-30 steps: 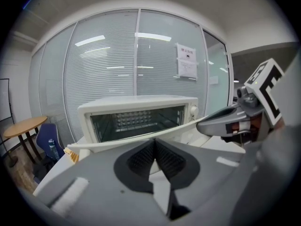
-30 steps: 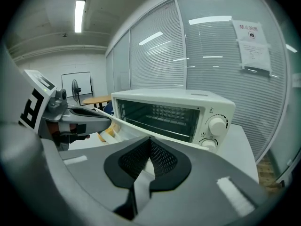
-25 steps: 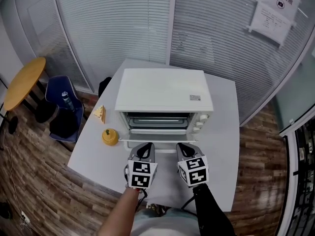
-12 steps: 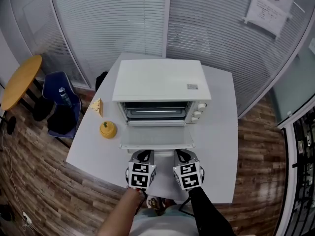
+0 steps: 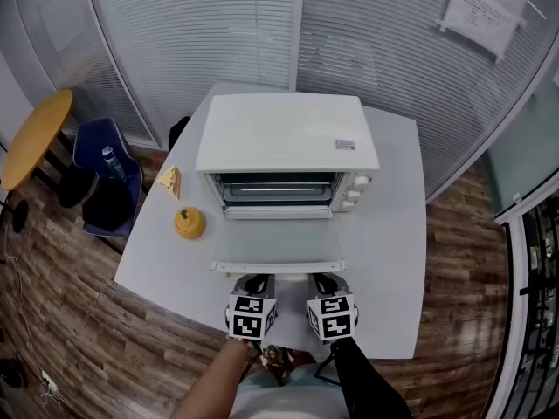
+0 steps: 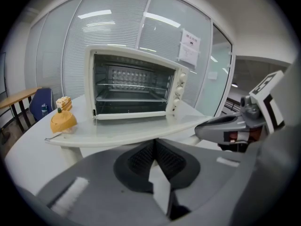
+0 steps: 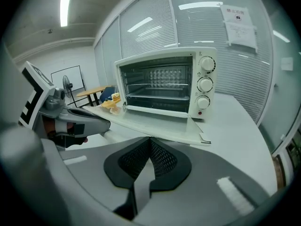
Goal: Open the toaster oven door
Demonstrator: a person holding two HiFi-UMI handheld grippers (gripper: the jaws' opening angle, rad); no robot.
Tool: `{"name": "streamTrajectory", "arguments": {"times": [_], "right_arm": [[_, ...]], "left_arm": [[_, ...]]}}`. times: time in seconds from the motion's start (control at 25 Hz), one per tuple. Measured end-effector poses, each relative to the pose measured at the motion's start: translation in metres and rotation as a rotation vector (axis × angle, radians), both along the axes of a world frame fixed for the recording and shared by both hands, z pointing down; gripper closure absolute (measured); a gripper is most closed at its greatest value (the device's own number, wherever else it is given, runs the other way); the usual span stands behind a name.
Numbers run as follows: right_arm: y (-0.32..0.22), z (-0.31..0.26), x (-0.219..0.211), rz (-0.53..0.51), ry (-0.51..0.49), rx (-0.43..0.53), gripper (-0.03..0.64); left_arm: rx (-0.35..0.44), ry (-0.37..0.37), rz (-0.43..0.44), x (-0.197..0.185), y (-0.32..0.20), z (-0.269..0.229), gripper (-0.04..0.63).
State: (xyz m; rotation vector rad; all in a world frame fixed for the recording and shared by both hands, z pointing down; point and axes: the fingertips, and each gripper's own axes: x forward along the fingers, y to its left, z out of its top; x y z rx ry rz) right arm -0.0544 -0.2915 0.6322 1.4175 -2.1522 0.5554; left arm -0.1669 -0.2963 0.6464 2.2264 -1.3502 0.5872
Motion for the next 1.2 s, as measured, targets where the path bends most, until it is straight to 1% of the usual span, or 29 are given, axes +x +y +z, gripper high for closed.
{"name": "streamTrajectory", "arguments": {"times": [0.44, 0.8, 1.2], "right_arm": [[0.007, 0.035, 0.005, 0.1, -0.075, -0.039, 0.614], [0.01, 0.056, 0.006, 0.16, -0.083, -0.02, 0.614], [0.01, 0.067, 0.008, 0.18, -0.085, 0.004, 0.612]], "left_arm": [[-0.025, 0.074, -0.06, -0.001, 0.009, 0.033, 0.538], [-0.025, 0.093, -0.089, -0.002, 0.015, 0.054, 0.538], [-0.031, 0.093, -0.097, -0.001, 0.016, 0.066, 0.538]]}}
